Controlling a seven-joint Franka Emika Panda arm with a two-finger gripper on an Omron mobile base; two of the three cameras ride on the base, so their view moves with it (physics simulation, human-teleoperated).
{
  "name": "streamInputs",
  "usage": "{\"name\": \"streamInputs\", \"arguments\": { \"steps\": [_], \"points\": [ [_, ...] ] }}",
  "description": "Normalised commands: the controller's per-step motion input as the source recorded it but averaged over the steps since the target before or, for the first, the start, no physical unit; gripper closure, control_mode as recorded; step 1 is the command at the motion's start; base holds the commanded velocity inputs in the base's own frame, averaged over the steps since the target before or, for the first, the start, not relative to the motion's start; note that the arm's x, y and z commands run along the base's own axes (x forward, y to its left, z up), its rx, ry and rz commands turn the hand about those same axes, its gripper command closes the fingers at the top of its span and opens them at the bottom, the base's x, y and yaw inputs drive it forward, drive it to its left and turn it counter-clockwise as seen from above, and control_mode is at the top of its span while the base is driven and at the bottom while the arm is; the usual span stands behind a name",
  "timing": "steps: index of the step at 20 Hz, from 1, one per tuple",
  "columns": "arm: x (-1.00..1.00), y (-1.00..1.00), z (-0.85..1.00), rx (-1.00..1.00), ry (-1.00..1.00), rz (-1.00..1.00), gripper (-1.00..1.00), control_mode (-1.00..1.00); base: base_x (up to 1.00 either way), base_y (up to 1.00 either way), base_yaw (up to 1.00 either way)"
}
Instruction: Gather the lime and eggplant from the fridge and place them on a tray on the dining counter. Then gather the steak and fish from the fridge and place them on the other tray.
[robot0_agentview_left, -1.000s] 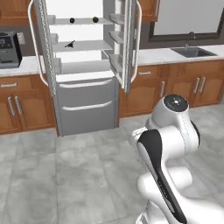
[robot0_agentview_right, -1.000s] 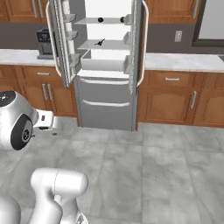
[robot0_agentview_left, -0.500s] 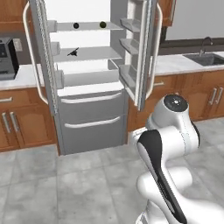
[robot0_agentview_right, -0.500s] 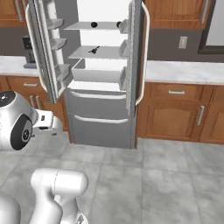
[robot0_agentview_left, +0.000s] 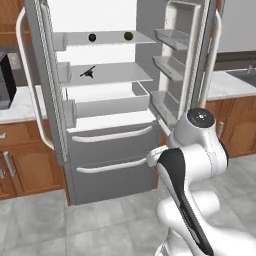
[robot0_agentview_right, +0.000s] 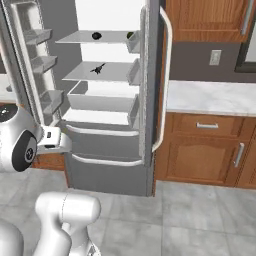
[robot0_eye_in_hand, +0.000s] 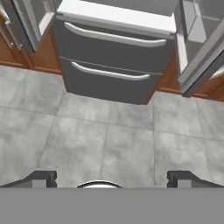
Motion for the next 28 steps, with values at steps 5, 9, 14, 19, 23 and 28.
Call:
{"name": "streamInputs", "arguments": {
  "steps": [5,9,14,19,23,28],
  "points": [
    [0.00,0.00,0.00,0.00,0.00,0.00,-1.00,1.00,1.00,0.26,-0.05],
    [0.00,0.00,0.00,0.00,0.00,0.00,-1.00,1.00,0.96,0.08,-0.02],
    [0.00,0.00,0.00,0.00,0.00,0.00,-1.00,1.00,0.64,0.32,-0.05],
    [0.00,0.00,0.00,0.00,0.00,0.00,-1.00,1.00,0.45,0.22,-0.02],
    [0.00,0.00,0.00,0.00,0.00,0.00,-1.00,1.00,0.35,0.45,-0.04],
    [0.00,0.00,0.00,0.00,0.00,0.00,-1.00,1.00,0.47,0.23,-0.01]
  ]
}}
